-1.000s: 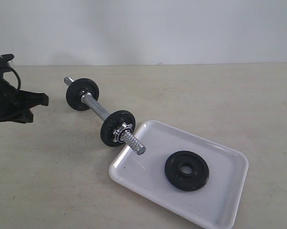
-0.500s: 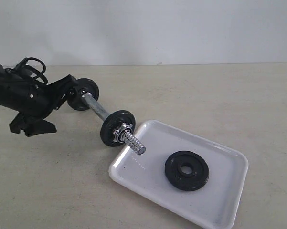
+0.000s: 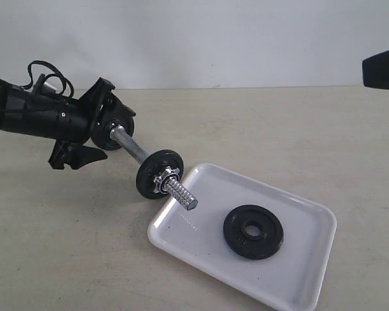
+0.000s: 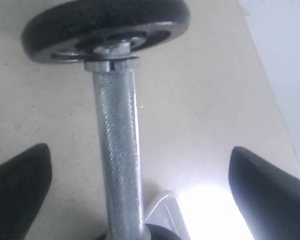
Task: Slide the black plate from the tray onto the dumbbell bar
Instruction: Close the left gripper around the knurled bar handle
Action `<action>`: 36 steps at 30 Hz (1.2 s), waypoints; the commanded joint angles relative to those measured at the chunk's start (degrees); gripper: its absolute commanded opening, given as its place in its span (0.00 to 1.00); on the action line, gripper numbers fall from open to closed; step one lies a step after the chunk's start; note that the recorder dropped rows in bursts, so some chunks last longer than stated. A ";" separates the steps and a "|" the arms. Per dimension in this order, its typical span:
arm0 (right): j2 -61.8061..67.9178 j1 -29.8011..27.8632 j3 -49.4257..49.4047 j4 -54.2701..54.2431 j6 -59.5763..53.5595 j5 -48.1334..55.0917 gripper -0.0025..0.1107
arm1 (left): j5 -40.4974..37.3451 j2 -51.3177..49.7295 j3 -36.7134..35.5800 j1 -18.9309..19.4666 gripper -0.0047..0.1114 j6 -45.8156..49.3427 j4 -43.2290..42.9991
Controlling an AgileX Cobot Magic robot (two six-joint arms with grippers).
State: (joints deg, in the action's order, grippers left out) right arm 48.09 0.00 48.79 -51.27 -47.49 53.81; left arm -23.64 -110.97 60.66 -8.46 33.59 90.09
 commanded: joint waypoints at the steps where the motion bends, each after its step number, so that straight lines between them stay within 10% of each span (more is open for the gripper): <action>1: 0.01 -0.05 -0.13 -0.93 -1.06 0.42 0.05 | -0.35 -2.54 3.03 -0.23 0.76 0.82 0.97; 36: 0.01 -0.05 -0.13 -1.06 -1.06 -0.40 0.05 | 4.55 -12.52 9.39 -0.23 0.64 0.52 5.24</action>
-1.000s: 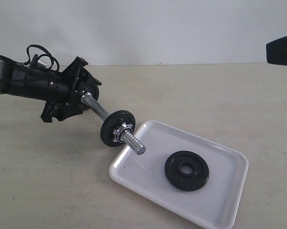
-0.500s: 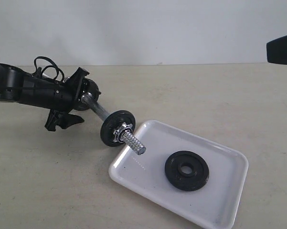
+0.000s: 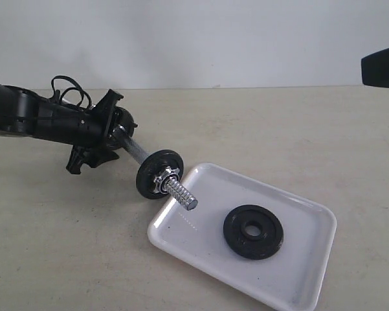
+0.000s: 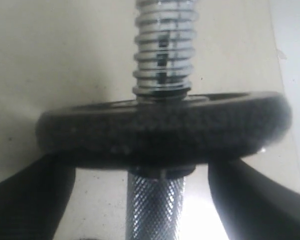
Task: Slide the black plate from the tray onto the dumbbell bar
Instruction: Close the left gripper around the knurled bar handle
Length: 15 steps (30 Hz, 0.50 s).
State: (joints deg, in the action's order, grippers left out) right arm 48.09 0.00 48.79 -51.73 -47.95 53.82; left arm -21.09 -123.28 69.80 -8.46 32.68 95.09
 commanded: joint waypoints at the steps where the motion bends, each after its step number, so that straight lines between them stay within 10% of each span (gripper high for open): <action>1: 0.01 -0.05 -0.13 -0.60 -0.61 -0.41 0.05 | 2.62 -0.21 0.25 -0.23 0.64 2.11 0.24; 8: 0.01 -0.05 -0.13 -0.60 -0.61 -0.64 0.05 | 2.37 -0.21 0.25 -0.23 0.57 3.45 0.24; 15: 0.01 -0.05 -0.13 -0.60 -0.61 -0.86 0.05 | 0.28 -0.21 0.25 -0.23 0.29 3.45 0.90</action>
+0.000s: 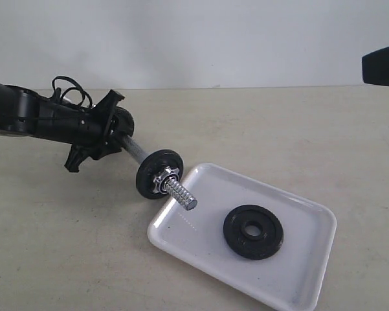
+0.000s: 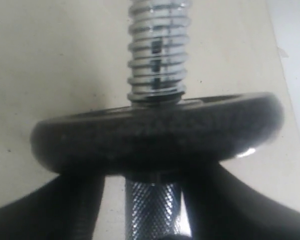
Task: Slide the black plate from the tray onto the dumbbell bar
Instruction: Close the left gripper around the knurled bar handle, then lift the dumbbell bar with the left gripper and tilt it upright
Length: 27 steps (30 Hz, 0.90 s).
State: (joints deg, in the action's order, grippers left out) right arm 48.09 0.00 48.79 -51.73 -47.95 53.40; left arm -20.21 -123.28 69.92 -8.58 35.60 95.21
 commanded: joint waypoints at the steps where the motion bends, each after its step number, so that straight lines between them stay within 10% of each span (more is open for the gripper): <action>1: 0.01 -0.05 -0.13 -0.60 -0.61 -0.44 0.05 | -1.08 -0.21 0.13 -0.11 0.25 0.54 1.82; 12: 0.01 -0.05 -0.13 -0.60 -0.61 -0.44 0.05 | -4.34 -0.50 0.13 -0.11 0.16 7.46 1.64; 27: 0.01 -0.05 -0.13 -0.60 -0.61 -0.44 0.05 | -5.77 -0.40 0.13 2.71 0.08 5.50 -31.18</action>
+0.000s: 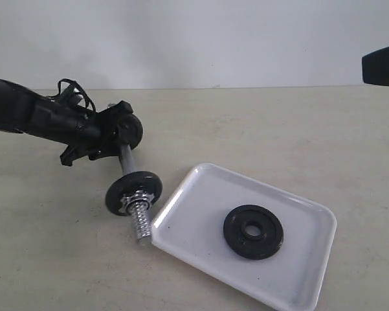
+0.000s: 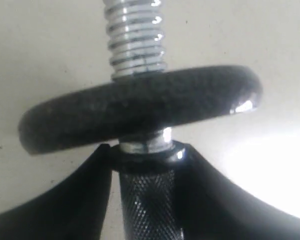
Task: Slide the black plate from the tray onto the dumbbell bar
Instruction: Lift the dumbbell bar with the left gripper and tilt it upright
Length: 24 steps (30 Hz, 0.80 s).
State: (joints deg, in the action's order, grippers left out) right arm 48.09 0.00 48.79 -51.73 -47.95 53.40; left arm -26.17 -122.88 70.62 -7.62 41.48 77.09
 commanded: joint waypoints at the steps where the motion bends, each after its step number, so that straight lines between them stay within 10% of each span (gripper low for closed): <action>1: 0.01 -0.05 -0.13 -0.60 -0.61 -0.44 0.05 | -0.33 -0.79 -0.57 2.23 0.08 -0.48 -16.06; 24: 0.01 -0.05 -0.13 -0.60 -0.16 1.19 0.05 | -28.78 -0.79 -0.57 4.35 0.08 -9.47 -63.90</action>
State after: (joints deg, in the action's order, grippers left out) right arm 48.09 0.00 48.79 -52.16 -47.95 54.03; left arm -48.23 -120.44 72.08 -3.31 36.05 21.52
